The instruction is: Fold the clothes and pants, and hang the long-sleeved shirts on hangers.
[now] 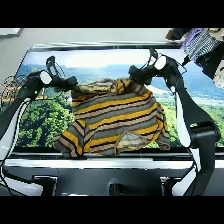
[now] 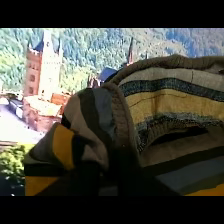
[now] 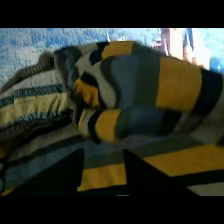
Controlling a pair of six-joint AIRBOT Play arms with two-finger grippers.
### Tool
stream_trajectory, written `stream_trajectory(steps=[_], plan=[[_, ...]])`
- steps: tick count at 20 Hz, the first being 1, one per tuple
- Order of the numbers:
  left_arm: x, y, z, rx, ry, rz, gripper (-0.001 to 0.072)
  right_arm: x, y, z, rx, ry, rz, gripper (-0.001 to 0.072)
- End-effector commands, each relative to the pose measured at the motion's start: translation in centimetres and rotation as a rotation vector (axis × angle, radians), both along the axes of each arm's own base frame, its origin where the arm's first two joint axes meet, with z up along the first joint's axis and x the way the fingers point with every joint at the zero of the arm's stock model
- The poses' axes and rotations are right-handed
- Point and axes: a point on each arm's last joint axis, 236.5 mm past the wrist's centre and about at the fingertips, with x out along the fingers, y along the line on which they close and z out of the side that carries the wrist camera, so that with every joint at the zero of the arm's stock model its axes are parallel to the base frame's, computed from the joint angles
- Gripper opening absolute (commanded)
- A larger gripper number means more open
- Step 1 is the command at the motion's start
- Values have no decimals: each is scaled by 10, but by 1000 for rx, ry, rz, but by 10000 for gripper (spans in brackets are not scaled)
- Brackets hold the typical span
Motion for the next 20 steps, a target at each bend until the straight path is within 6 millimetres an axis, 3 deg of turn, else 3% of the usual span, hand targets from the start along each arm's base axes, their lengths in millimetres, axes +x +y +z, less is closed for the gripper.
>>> stream_trajectory(steps=[1,2,5,6,7,9,12,14,16,20], plan=[[-17,3,-7,-29,119,-10,562,-42,-23,6,-83,71,185,439],[-24,11,6,-22,134,-21,630,-58,-44,20,-156,84,219,440],[-55,36,46,3,164,-34,630,-118,-126,54,-459,176,227,453],[-68,41,53,15,180,-36,630,-135,-131,64,-447,176,204,481],[-83,41,57,19,194,-42,630,-153,-131,66,-440,177,198,498],[-117,31,53,22,232,-69,630,-194,-125,48,-404,212,169,498],[-169,0,30,21,322,-115,630,-266,-112,-9,-387,312,181,498],[-196,-23,13,27,384,-153,630,-302,-94,-45,-361,354,202,497],[-216,-48,1,39,423,-203,631,-321,-81,-75,-360,383,207,496],[-231,-79,-4,44,436,-248,633,-321,-65,-107,-350,353,167,486]])
